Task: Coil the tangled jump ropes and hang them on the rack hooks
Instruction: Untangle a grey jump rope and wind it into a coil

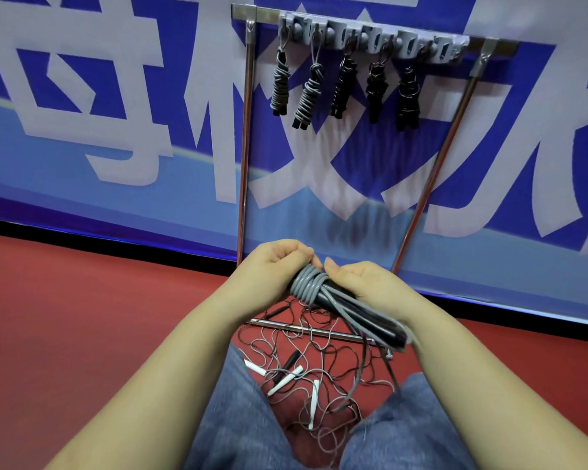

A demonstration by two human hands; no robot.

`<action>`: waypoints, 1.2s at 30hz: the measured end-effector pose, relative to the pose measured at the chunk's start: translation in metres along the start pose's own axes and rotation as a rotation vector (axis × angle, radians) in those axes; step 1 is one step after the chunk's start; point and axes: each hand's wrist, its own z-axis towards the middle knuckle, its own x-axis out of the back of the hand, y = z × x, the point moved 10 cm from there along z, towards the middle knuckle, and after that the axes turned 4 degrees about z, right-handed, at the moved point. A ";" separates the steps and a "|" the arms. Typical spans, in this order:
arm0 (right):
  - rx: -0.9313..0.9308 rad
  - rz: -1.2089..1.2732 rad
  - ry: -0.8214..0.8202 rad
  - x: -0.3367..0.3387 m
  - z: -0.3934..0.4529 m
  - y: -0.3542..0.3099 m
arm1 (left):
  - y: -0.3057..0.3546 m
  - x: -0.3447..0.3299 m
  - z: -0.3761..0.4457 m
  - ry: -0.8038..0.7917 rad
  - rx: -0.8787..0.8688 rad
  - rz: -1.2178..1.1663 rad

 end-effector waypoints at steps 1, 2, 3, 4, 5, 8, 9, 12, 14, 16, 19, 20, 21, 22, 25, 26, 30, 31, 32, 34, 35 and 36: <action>-0.028 0.044 0.000 -0.002 0.001 0.005 | 0.000 0.000 0.000 0.013 0.003 -0.015; -0.050 0.136 -0.008 -0.005 0.002 0.011 | 0.001 0.000 0.000 0.026 0.006 -0.030; -0.070 0.298 -0.039 -0.013 0.002 0.015 | 0.002 0.000 0.000 0.040 0.010 -0.053; -0.069 0.499 -0.081 -0.023 0.001 0.015 | 0.001 -0.001 -0.001 0.055 0.019 -0.088; -0.060 0.674 -0.092 -0.033 -0.002 0.011 | -0.001 -0.001 0.000 0.074 0.036 -0.130; -0.079 0.672 0.254 -0.030 0.000 0.021 | -0.009 -0.001 0.002 0.143 0.091 -0.221; -0.067 0.581 0.401 -0.023 -0.001 0.023 | -0.010 -0.001 0.003 0.172 0.096 -0.227; -0.025 0.468 0.499 -0.022 0.001 0.020 | -0.010 0.011 0.003 0.305 0.068 -0.147; -0.025 0.400 0.444 -0.027 0.002 0.019 | -0.010 0.025 0.003 0.399 0.044 -0.050; 0.007 0.346 0.398 -0.031 0.000 0.015 | -0.010 0.037 0.003 0.464 0.023 0.038; 0.103 0.219 0.366 -0.034 -0.010 0.004 | -0.013 0.049 0.002 0.523 0.026 0.181; 0.143 0.165 0.357 -0.033 -0.014 -0.001 | -0.015 0.052 0.002 0.539 0.034 0.238; 0.188 0.098 0.348 -0.033 -0.019 -0.007 | -0.017 0.056 0.001 0.556 0.045 0.289; 0.231 0.013 0.336 -0.033 -0.022 -0.013 | -0.019 0.060 0.001 0.572 0.055 0.331; 0.314 -0.237 0.329 -0.027 -0.028 -0.029 | -0.020 0.065 0.000 0.571 0.076 0.422; 0.340 -0.318 0.338 -0.022 -0.029 -0.036 | -0.019 0.063 0.001 0.546 0.085 0.453; 0.365 -0.591 0.385 0.003 -0.027 -0.055 | -0.018 0.054 0.008 0.380 0.100 0.554; 0.362 -0.605 0.376 0.008 -0.025 -0.057 | -0.018 0.051 0.009 0.329 0.089 0.557; 0.357 -0.627 0.354 0.011 -0.022 -0.057 | -0.017 0.047 0.010 0.275 0.078 0.557; 0.304 -0.694 0.267 0.009 -0.015 -0.050 | -0.013 0.040 0.010 0.175 0.060 0.527; 0.266 -0.694 0.205 0.006 -0.012 -0.044 | -0.012 0.036 0.010 0.134 0.051 0.481; 0.236 -0.652 0.145 0.004 -0.010 -0.038 | -0.010 0.033 0.009 0.102 0.040 0.428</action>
